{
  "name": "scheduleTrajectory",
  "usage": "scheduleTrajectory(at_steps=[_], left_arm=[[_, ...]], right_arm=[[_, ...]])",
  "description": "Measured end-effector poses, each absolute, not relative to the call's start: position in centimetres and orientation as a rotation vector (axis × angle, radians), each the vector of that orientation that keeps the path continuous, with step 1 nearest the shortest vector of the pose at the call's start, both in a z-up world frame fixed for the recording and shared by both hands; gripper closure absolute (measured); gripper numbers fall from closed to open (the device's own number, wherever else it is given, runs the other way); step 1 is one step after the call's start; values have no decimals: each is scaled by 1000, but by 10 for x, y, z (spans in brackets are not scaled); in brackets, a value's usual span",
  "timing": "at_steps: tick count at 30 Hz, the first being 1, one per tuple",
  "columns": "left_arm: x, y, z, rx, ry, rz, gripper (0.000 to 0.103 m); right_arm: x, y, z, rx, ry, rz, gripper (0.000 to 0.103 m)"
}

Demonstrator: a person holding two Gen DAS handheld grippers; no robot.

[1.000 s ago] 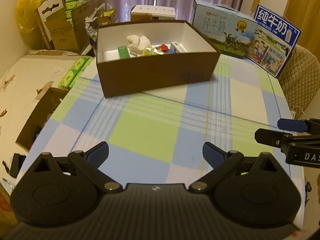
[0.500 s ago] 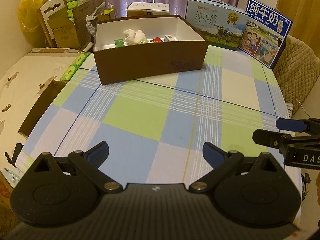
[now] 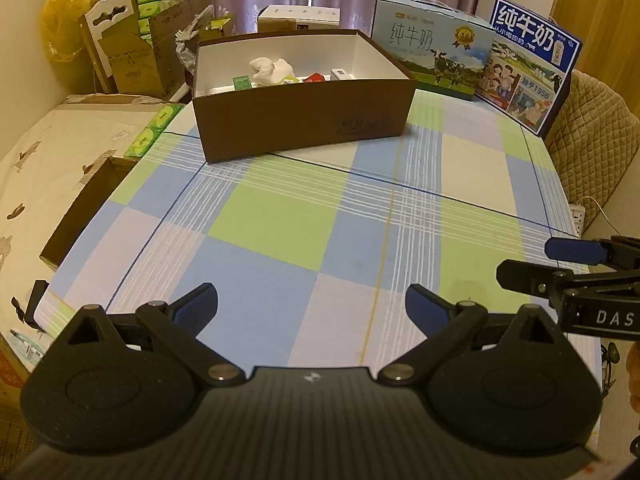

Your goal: Organize objects

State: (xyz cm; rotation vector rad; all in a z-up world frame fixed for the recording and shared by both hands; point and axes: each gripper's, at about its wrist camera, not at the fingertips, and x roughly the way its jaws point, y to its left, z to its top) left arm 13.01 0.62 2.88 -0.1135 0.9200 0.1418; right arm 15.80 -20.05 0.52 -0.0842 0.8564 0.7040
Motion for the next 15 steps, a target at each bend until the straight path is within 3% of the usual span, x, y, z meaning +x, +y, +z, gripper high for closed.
scheduleTrajectory(at_steps=[15], left_arm=[[139, 9, 28, -110, 908, 129, 4]], right_arm=[[163, -196, 2, -83, 867, 695, 29]])
